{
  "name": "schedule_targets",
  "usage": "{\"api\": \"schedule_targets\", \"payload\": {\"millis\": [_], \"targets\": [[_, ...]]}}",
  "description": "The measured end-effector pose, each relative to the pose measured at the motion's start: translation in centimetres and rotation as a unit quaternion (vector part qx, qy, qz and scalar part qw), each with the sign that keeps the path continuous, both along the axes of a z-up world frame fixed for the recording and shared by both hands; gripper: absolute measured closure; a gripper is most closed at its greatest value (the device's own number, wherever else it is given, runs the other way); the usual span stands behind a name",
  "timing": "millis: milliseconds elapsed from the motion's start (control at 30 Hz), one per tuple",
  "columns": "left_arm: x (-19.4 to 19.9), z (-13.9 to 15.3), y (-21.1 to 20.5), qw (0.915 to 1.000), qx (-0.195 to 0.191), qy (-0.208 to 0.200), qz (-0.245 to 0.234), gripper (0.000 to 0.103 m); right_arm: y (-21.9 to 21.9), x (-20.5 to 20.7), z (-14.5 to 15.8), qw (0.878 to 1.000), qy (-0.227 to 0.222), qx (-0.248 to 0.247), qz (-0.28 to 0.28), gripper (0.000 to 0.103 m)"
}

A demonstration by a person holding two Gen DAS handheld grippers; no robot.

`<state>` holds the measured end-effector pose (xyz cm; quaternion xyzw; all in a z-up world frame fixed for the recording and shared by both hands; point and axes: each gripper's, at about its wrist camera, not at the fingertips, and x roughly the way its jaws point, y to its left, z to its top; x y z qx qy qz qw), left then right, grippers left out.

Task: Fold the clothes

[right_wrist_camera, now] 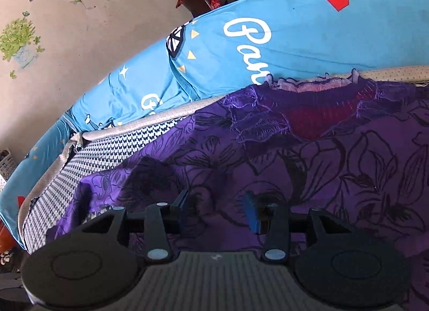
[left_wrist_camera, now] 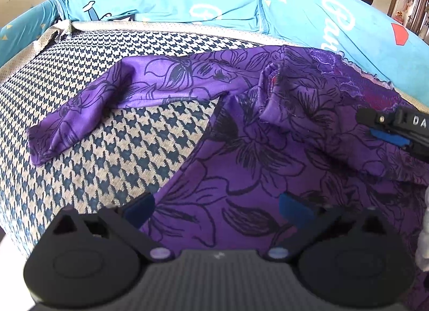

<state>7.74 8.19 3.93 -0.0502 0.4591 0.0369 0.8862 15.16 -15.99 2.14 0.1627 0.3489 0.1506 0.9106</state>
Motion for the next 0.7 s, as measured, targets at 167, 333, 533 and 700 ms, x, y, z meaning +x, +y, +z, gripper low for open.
{"api": "schedule_targets", "payload": {"millis": [167, 333, 533, 700], "targets": [[0.3, -0.3, 0.4, 0.9999, -0.002, 0.007, 0.015, 0.000, 1.4, -0.4, -1.7, 0.999, 0.015, -0.047, 0.009, 0.050], [0.7, -0.8, 0.6, 0.9994, 0.006, 0.019, 0.027, 0.000, 2.9, -1.4, -1.6, 0.995, 0.001, -0.097, 0.027, 0.043], [1.5, -2.2, 0.3, 0.9982, 0.027, 0.046, 0.029, 0.000, 2.8, -2.5, -0.6, 0.996, 0.014, -0.089, 0.024, 0.042], [1.3, -2.7, -0.7, 0.9977, 0.058, 0.032, 0.017, 0.000, 2.7, -4.5, 0.8, 0.996, 0.015, -0.083, 0.016, 0.040]]}}
